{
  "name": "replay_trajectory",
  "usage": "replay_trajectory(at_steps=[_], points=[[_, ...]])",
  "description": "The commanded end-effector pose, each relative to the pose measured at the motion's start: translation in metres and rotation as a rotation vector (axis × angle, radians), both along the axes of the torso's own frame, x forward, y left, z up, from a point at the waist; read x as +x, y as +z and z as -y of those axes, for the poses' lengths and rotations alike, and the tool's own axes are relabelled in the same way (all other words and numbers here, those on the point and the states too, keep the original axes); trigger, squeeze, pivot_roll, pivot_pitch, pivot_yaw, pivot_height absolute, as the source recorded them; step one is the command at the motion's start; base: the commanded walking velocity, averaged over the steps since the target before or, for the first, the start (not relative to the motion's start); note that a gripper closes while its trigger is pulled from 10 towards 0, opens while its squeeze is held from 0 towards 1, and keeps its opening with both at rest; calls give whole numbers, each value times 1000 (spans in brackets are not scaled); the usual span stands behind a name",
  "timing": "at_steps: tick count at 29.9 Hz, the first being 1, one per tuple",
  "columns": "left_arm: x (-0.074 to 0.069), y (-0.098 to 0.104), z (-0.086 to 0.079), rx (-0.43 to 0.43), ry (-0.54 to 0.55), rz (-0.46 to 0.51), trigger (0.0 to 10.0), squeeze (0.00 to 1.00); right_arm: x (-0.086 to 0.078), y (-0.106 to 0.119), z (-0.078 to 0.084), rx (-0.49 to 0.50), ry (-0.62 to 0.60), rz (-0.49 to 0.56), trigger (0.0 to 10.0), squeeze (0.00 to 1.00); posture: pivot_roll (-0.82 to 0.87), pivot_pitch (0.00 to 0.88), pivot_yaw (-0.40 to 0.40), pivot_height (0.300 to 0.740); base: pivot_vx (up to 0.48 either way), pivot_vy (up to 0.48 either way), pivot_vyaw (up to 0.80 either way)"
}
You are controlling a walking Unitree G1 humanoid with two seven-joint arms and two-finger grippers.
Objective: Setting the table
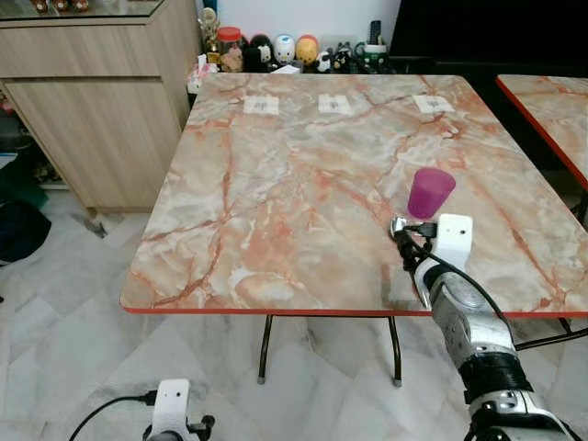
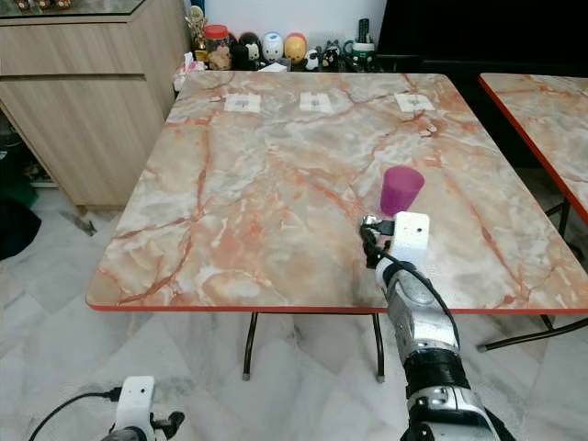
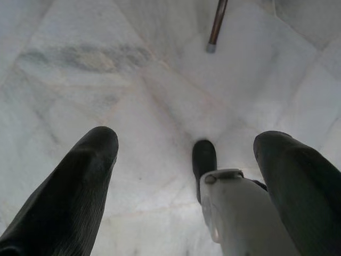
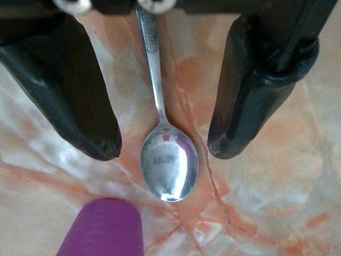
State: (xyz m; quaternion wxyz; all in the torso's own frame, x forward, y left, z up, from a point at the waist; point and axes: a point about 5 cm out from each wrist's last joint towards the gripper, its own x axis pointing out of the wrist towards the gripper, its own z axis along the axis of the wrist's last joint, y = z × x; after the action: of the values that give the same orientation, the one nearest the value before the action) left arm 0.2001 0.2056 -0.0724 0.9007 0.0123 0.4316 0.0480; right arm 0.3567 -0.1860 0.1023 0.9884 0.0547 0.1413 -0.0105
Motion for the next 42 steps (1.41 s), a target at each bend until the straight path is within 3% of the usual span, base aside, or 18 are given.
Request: replay_trajectory(at_steps=[1, 6, 16, 25, 26, 27, 28, 42], points=[[-6, -4, 4, 3, 1, -26, 10000, 0, 4, 4, 2, -7, -19, -4, 10000, 0, 82, 52, -31, 740, 0, 0, 0], [-2, -3, 11, 2, -4, -20, 10000, 0, 5, 2, -2, 22, -8, -18, 10000, 0, 85, 52, -29, 740, 0, 0, 0], [-10, -6, 3, 11, 7, -42, 10000, 0, 2, -12, 2, 30, -22, -84, 10000, 0, 87, 54, -29, 740, 0, 0, 0], [-7, -5, 5, 10, 3, -35, 10000, 0, 3, -15, 1, 57, -15, -97, 10000, 0, 92, 54, -30, 740, 0, 0, 0], [-7, -5, 5, 9, 3, -35, 10000, 0, 3, -16, 0, 59, -11, -95, 4235, 0, 94, 56, -30, 740, 0, 0, 0], [-7, -5, 5, 9, 3, -35, 10000, 0, 3, -16, 0, 59, -11, -95, 4235, 0, 94, 56, -30, 740, 0, 0, 0], [-7, -5, 5, 9, 4, -36, 10000, 0, 4, -16, 0, 60, -6, -96, 0, 0, 94, 56, -30, 740, 0, 0, 0], [-7, -5, 5, 6, 5, -38, 10000, 0, 4, -18, -2, 51, 6, -108, 0, 0, 92, 56, -31, 740, 0, 0, 0]])
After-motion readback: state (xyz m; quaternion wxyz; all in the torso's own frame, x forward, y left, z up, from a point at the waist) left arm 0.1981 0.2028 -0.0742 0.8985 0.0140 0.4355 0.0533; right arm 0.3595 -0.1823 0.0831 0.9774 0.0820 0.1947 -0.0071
